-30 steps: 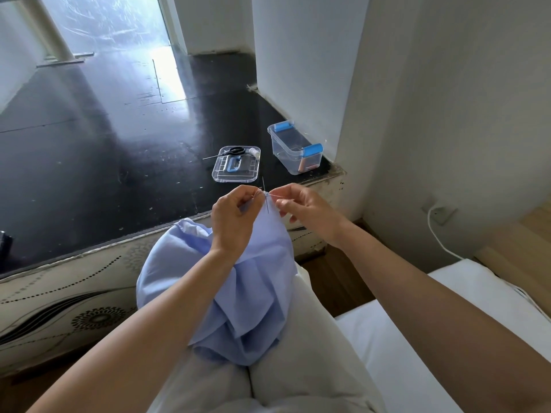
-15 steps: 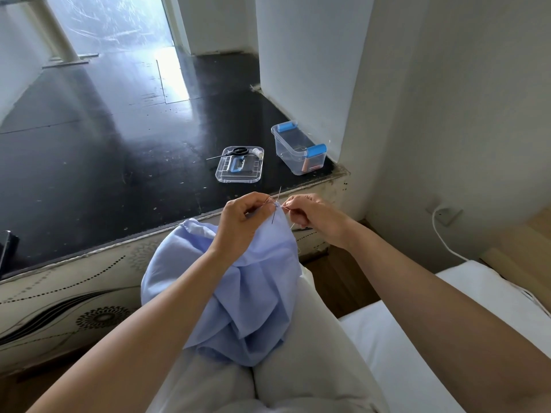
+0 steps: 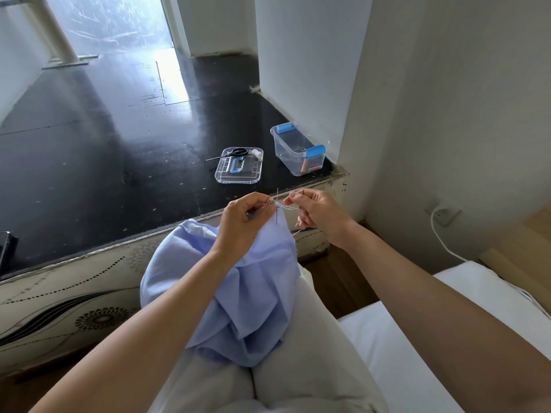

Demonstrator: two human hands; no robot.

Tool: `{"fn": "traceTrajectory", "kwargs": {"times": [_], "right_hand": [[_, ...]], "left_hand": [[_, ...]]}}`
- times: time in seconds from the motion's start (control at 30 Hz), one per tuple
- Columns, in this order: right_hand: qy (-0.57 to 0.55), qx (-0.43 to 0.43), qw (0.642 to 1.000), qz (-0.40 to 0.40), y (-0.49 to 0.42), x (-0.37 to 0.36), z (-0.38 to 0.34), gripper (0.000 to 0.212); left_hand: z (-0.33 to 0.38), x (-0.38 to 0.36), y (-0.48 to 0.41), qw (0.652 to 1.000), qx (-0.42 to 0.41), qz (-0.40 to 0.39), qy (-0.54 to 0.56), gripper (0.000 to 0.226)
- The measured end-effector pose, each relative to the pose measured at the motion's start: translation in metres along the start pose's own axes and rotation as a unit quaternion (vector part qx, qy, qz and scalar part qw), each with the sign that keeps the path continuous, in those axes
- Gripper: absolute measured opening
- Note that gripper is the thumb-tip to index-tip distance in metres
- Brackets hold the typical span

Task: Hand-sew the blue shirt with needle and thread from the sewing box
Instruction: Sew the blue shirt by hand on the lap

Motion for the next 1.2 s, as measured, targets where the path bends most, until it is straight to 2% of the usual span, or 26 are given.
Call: {"fn": "traceTrajectory", "kwargs": {"times": [0.1,0.17,0.23,0.33,0.5,0.57,0.7,0.77,0.8,0.9,0.97,1.03,1.13,1.2], "right_hand": [[0.049,-0.028,0.998,-0.038,-0.004,-0.009,-0.003,0.035],[0.043,-0.026,0.997,-0.058,-0.005,-0.014,-0.004,0.029],[-0.017,-0.005,0.999,-0.048,-0.004,-0.012,-0.006,0.014],[-0.078,0.011,0.997,-0.004,-0.005,-0.004,-0.007,0.011],[-0.060,-0.010,0.998,-0.005,-0.004,-0.001,-0.007,0.021],[-0.054,-0.022,0.998,-0.022,-0.004,-0.004,-0.005,0.016],[-0.054,-0.014,0.997,-0.046,-0.004,-0.009,-0.010,0.010],[-0.123,-0.002,0.992,-0.007,-0.006,-0.003,-0.013,0.010],[-0.188,0.009,0.981,0.038,-0.006,0.005,-0.012,0.010],[-0.357,0.050,0.911,0.198,0.002,0.034,-0.007,0.010],[-0.381,0.066,0.890,0.241,0.008,0.044,-0.007,0.008],[-0.308,0.053,0.922,0.230,0.012,0.047,-0.013,0.012],[-0.057,0.029,0.991,0.118,0.013,0.038,-0.026,0.019],[0.094,0.005,0.995,0.037,0.012,0.025,-0.028,0.030]], "left_hand": [[-0.001,-0.001,-0.002,1.000,0.000,-0.007,-0.002,0.008],[-0.002,-0.002,-0.002,1.000,0.000,-0.016,-0.005,0.007],[-0.002,-0.003,-0.001,1.000,0.000,-0.024,-0.005,0.006],[-0.001,-0.004,0.000,1.000,-0.001,-0.029,-0.001,0.007],[0.001,-0.004,0.001,1.000,-0.008,-0.026,-0.003,0.011],[0.001,-0.005,0.000,0.999,-0.010,-0.030,-0.001,0.004],[0.001,-0.007,-0.001,0.999,-0.011,-0.039,-0.007,0.021],[0.002,-0.007,-0.001,0.999,-0.015,-0.039,-0.009,0.017],[0.003,-0.007,-0.001,0.999,-0.017,-0.040,-0.006,0.012],[0.007,-0.005,0.001,0.999,-0.023,-0.045,0.010,0.011],[0.008,-0.003,0.001,0.999,-0.023,-0.048,0.010,0.012],[0.007,-0.003,0.001,0.999,-0.023,-0.047,0.013,0.013],[0.005,-0.002,-0.001,0.999,-0.018,-0.037,0.005,0.014],[0.003,-0.002,-0.002,0.999,-0.013,-0.030,0.002,0.005]]}}
Point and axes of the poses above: each hand's wrist, its own y-axis away from the middle knuckle, its own x-axis out of the back of the hand, z = x × y, the point moved 8 cm from there along -y, towards the middle knuckle, and after that the axes turned 12 degrees about -z, right-handed, at the moved point
